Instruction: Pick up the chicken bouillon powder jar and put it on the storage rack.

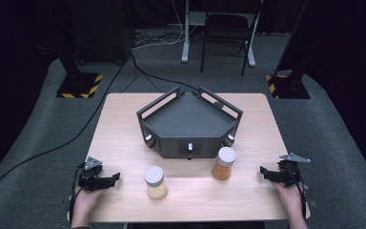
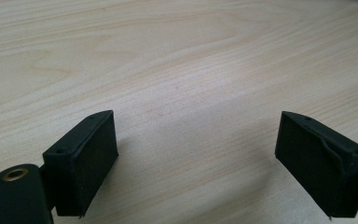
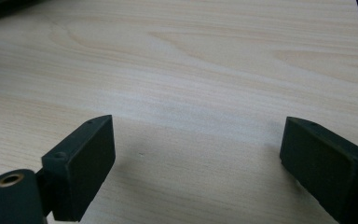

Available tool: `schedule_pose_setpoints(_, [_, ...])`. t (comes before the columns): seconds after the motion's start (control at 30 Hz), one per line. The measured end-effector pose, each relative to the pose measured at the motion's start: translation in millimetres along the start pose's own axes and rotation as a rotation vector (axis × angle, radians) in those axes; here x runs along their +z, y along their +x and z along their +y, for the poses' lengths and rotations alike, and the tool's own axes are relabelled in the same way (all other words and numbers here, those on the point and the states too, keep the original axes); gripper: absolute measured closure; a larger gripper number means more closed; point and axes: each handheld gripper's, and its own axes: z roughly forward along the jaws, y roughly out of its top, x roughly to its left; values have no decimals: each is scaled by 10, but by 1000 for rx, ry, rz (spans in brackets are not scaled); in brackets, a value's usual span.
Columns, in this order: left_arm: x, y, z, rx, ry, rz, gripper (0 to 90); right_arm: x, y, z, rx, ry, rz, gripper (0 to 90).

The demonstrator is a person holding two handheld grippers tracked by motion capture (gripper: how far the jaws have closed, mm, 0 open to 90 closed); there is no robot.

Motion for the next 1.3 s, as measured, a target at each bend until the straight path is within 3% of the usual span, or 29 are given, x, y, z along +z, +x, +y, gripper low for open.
schedule_pose_setpoints(0.1, [23,-63,4,36,5,29,112,14,49,-1,-33,6,-14,69])
schedule_pose_setpoints(0.13, [37,-54,-2,29,1,26,85,33,74,-21,-55,0,-20,45])
schedule_pose_setpoints(0.7, [32,-61,-1,2,8,53,48,45,87,-4,-46,9,-29,15])
schedule_pose_setpoints(1.3, [16,-21,-13,8,7,33,39,46,86,-2,-47,10,-28,11])
